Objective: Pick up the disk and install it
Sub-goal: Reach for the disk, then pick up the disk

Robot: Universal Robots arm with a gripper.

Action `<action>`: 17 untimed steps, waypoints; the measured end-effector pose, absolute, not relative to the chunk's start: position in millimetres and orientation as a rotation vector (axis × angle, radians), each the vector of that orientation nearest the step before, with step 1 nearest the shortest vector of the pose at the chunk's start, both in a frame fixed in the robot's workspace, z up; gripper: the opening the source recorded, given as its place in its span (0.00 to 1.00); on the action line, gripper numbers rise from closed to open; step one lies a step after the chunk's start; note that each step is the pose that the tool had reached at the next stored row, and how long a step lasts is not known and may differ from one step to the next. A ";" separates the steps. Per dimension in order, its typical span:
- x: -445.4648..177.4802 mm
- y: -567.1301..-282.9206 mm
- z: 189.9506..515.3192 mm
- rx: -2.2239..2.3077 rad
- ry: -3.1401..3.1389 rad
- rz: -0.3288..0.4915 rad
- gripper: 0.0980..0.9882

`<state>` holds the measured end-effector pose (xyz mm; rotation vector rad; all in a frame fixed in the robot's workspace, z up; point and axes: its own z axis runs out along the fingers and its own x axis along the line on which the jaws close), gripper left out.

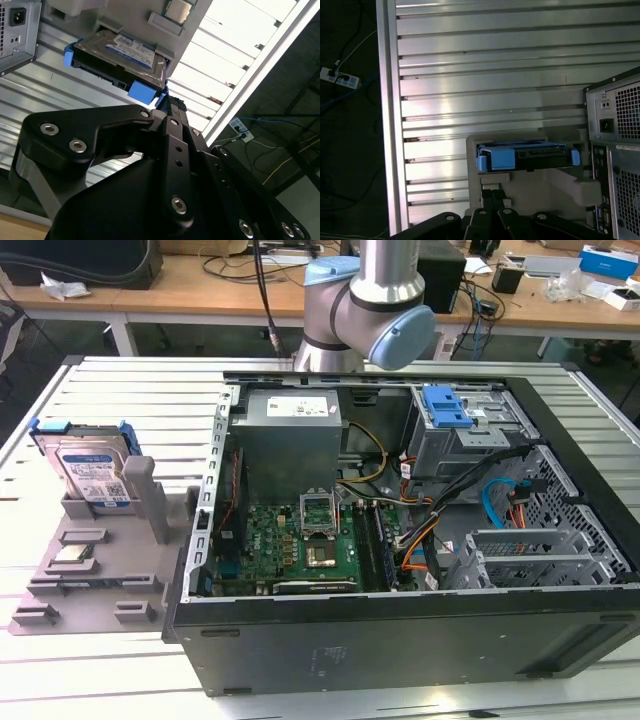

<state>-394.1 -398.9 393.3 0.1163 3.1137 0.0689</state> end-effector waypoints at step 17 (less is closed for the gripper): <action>-395.1 -398.8 393.3 -0.065 3.118 0.071 0.01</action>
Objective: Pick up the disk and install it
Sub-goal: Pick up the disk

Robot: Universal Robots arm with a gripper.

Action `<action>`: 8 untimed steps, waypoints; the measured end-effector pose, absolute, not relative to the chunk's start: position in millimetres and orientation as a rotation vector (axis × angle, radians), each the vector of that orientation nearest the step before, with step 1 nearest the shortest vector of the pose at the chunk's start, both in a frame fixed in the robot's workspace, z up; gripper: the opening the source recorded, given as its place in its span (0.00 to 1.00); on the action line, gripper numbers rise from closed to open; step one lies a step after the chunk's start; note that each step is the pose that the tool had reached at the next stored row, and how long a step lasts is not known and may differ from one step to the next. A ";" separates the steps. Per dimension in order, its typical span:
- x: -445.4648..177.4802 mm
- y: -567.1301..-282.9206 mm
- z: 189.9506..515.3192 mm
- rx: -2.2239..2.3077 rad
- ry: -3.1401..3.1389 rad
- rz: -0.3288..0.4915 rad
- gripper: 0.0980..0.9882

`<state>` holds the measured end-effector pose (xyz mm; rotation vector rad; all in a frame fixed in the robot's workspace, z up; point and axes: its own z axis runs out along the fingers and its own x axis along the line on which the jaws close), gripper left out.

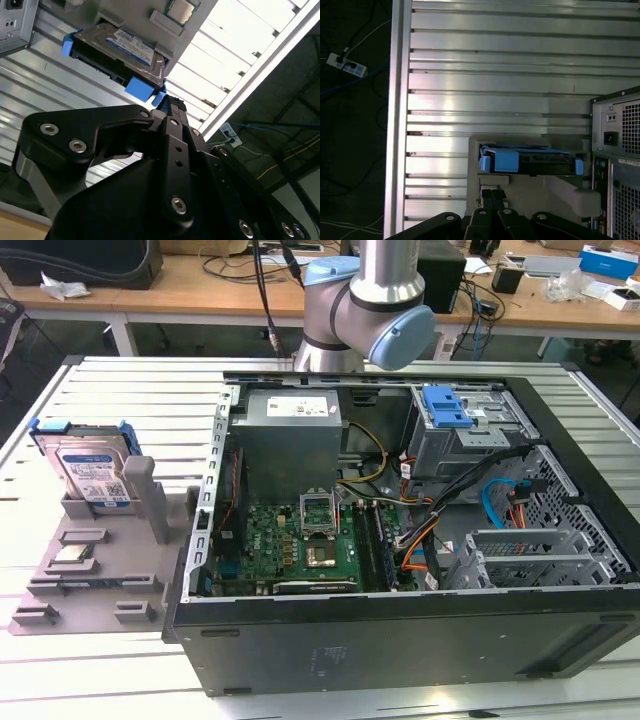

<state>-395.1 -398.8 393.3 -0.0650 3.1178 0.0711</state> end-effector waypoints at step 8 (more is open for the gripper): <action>-395.1 -398.8 393.3 -0.356 3.102 0.074 0.01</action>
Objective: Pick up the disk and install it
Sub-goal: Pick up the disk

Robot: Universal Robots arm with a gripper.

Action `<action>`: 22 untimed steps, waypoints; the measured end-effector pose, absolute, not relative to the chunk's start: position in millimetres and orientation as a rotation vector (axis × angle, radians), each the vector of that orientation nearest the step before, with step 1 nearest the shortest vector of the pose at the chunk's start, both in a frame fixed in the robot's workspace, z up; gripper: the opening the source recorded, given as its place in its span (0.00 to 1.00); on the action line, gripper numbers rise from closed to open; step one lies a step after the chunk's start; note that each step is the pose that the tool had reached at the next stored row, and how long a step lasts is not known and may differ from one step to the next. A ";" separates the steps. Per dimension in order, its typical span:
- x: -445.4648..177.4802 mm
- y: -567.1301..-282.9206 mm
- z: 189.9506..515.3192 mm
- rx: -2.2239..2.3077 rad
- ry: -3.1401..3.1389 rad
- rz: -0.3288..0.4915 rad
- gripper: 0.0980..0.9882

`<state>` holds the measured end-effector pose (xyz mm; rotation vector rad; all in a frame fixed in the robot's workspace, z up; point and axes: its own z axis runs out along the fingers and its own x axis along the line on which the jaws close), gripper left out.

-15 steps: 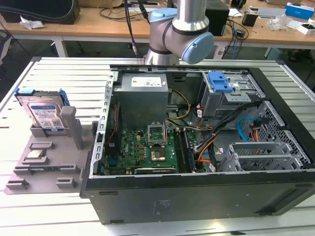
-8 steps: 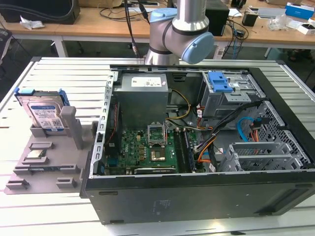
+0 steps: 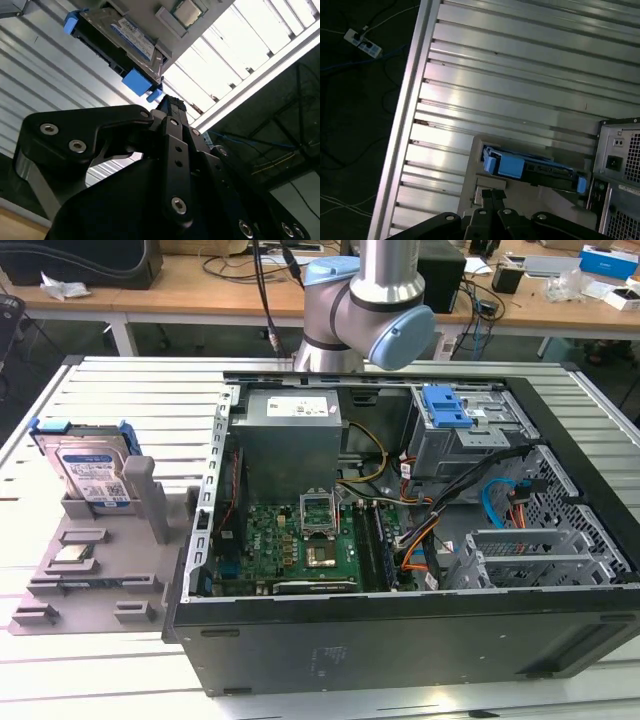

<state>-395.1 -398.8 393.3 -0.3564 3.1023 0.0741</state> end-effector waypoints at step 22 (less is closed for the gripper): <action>-395.1 -398.8 393.3 -1.043 2.955 0.079 0.01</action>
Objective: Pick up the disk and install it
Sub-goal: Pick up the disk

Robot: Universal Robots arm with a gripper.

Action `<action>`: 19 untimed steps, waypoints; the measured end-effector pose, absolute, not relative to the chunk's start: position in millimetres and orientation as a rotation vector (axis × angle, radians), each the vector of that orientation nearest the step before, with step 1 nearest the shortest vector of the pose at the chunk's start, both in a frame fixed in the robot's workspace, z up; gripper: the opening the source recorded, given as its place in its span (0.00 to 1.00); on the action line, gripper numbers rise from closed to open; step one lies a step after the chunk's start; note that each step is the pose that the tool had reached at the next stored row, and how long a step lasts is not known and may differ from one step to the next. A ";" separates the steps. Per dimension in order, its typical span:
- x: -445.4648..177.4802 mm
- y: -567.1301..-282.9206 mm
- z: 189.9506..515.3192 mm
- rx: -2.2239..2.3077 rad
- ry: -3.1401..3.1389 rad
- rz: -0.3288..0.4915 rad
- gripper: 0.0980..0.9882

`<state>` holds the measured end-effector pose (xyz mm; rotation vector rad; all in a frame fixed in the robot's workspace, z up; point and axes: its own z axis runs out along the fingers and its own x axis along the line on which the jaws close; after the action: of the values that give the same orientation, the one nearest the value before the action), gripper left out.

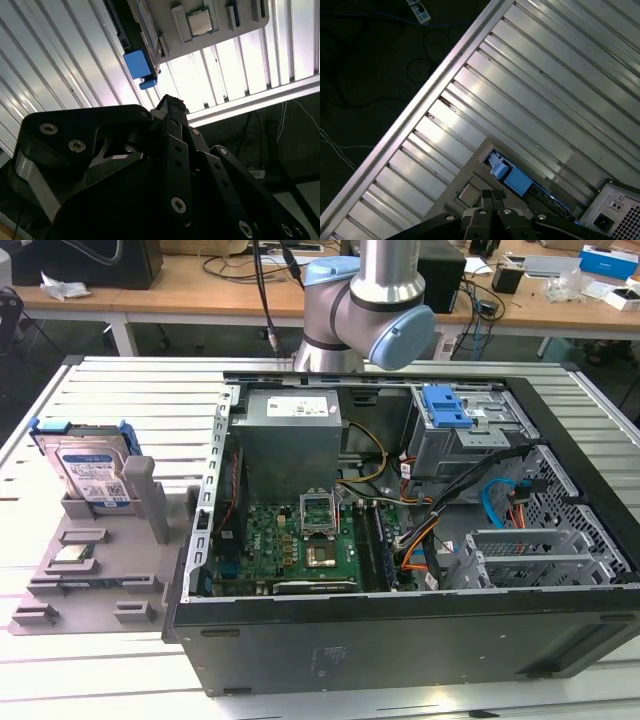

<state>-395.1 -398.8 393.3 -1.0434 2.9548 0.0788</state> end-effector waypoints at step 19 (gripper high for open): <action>-395.1 -398.8 393.3 -1.503 2.759 0.080 0.01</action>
<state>-395.1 -398.8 393.3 -1.5027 2.7590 0.0797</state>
